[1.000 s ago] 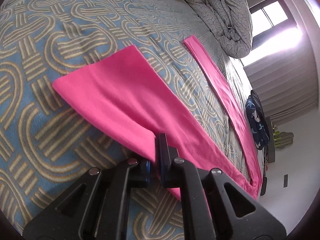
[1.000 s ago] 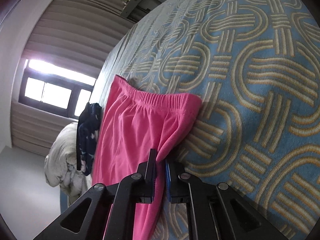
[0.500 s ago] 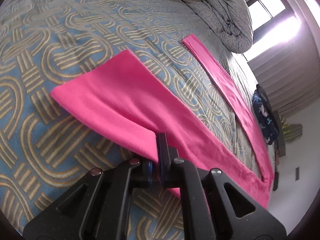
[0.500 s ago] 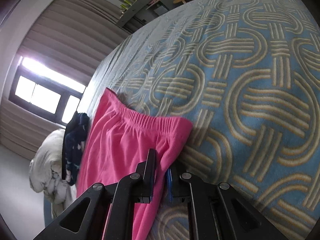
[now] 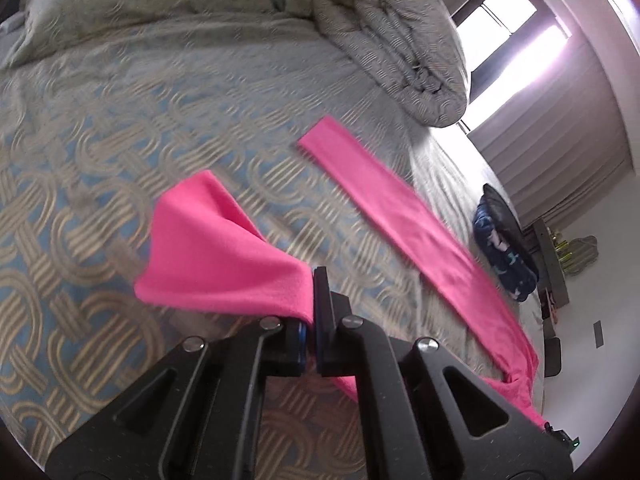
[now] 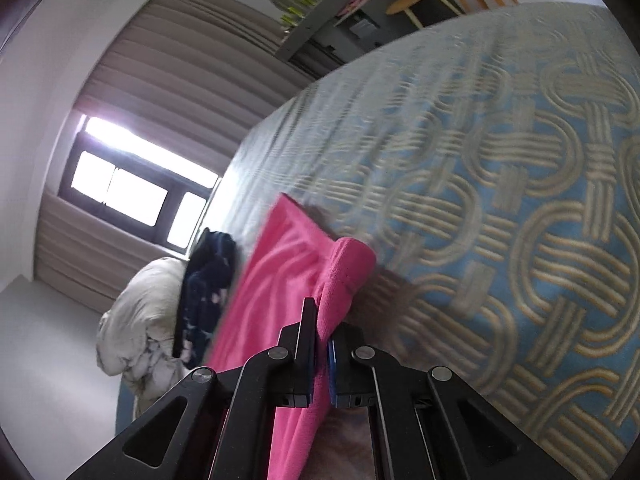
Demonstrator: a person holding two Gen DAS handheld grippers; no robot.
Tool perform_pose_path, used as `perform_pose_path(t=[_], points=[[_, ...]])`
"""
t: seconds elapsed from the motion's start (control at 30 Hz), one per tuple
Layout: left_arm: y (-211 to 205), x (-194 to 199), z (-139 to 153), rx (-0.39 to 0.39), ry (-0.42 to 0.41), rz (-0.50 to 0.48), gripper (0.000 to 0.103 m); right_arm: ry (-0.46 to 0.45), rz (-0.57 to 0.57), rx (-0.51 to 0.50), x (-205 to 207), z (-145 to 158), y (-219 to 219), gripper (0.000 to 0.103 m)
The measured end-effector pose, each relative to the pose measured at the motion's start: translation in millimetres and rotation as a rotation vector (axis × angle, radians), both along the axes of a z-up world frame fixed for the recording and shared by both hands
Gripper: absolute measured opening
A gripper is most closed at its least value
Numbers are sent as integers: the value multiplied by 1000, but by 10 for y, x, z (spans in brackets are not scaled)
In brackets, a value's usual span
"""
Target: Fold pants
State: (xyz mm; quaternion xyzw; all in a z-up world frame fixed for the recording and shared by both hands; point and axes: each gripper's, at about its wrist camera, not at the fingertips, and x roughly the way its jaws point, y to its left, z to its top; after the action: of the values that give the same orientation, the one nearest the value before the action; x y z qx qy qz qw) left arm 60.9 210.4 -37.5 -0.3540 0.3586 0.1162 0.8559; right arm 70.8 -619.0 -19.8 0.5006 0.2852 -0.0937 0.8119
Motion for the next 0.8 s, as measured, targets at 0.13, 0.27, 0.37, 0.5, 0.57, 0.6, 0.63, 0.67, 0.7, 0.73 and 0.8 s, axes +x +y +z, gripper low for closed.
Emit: perform_pose_path(t=[0.13, 0.27, 0.37, 0.5, 0.57, 0.6, 0.63, 0.67, 0.7, 0.73, 0.8], points=[[11, 211, 135, 4, -22, -11, 4, -28, 17, -2, 134, 158, 27, 4], [37, 480, 292, 21, -40, -20, 4, -39, 31, 15, 313, 254, 45, 4], [93, 744, 360, 23, -41, -21, 4, -42, 40, 23, 491, 295, 64, 4], [149, 1058, 343, 13, -27, -22, 4, -39, 50, 38, 765, 324, 86, 4], [165, 1251, 313, 13, -14, -24, 4, -40, 57, 48, 930, 349, 98, 4], [166, 1344, 296, 15, -7, -25, 4, -40, 61, 51, 1019, 373, 116, 4], [166, 1457, 277, 20, 3, -27, 4, -33, 66, 49, 1123, 373, 126, 4], [164, 1549, 268, 25, 11, -30, 4, -28, 70, 46, 1206, 380, 138, 4], [164, 1657, 263, 31, 19, -33, 4, -24, 76, 48, 1309, 378, 149, 4], [166, 1796, 249, 41, 31, -37, 4, -19, 79, 52, 1415, 370, 154, 4], [182, 1967, 222, 49, 46, -39, 4, -5, 83, 66, 1638, 336, 164, 4]])
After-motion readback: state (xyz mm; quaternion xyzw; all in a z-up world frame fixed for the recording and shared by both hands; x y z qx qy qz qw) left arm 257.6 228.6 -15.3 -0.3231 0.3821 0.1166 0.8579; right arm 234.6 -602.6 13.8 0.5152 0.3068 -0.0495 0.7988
